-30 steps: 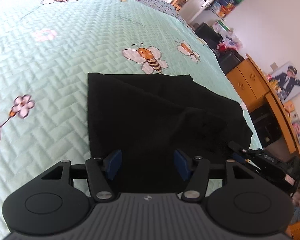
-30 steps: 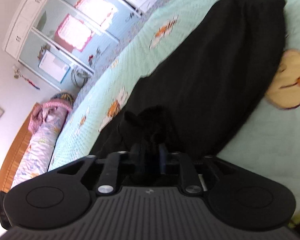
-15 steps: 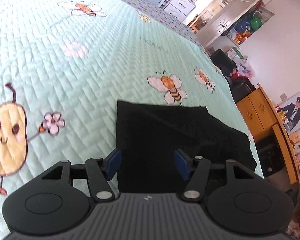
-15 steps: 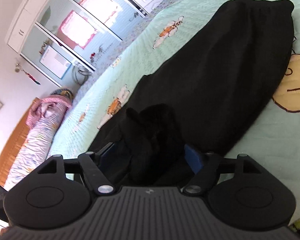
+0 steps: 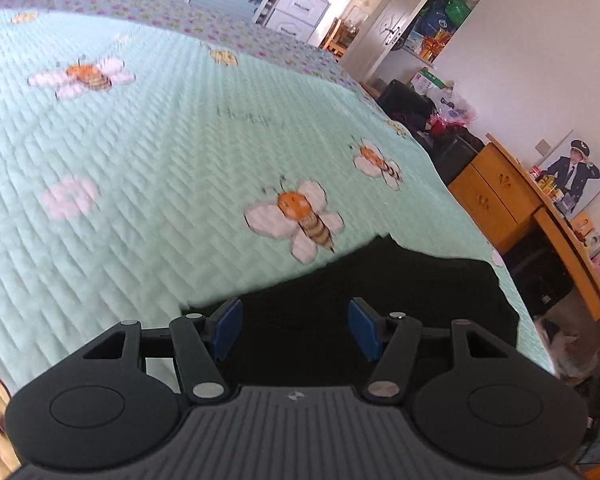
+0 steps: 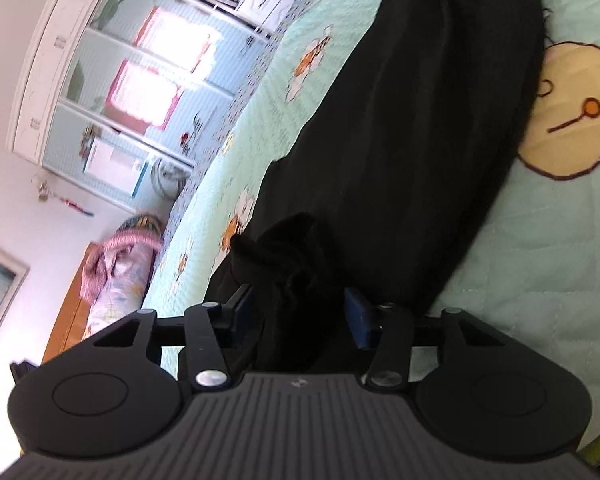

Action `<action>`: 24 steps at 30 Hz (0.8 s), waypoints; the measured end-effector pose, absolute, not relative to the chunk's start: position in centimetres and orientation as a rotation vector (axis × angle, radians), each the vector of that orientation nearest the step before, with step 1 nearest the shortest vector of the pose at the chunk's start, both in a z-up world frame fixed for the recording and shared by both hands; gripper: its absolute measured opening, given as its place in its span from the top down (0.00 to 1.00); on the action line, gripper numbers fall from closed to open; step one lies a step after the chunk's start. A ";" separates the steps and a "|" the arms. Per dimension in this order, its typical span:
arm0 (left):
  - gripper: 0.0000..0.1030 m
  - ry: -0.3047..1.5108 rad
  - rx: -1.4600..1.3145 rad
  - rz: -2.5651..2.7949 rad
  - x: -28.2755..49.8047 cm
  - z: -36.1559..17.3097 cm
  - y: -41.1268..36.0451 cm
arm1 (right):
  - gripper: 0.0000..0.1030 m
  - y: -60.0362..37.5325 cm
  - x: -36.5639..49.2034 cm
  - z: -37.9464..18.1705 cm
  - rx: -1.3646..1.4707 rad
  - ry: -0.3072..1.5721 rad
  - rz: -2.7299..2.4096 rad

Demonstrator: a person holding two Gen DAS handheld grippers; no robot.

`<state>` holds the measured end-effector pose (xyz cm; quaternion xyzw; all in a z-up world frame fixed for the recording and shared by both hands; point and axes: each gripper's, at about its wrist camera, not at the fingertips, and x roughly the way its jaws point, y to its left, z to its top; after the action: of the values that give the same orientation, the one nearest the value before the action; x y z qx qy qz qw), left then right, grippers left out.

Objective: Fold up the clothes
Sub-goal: 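Lift the held sweatshirt edge with the right gripper toward the left gripper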

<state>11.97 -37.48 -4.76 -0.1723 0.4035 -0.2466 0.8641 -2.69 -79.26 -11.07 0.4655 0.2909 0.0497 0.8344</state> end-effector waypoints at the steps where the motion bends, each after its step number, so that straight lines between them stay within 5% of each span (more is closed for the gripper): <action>1: 0.40 0.860 -0.373 -0.525 11.4 -5.1 -37.6 | 0.50 -79.2 -2.8 -11.0 0.978 0.613 0.100; 15: 0.40 0.919 -0.310 -0.659 5.5 -6.0 -41.3 | 0.28 -76.7 -2.5 -9.5 0.692 0.608 0.096; 22: 0.40 0.947 -0.342 -0.641 5.1 -6.8 -41.3 | 0.28 -76.9 -1.1 -10.1 0.728 0.603 0.127; 24: 0.40 0.945 -0.350 -0.637 5.1 -6.8 -41.1 | 0.39 -77.0 -1.0 -10.1 0.724 0.609 0.132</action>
<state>5.13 -41.10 -6.81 -0.1649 0.4451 -0.2999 0.8275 -1.04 -77.01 -10.09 0.3485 0.2930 0.0635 0.8881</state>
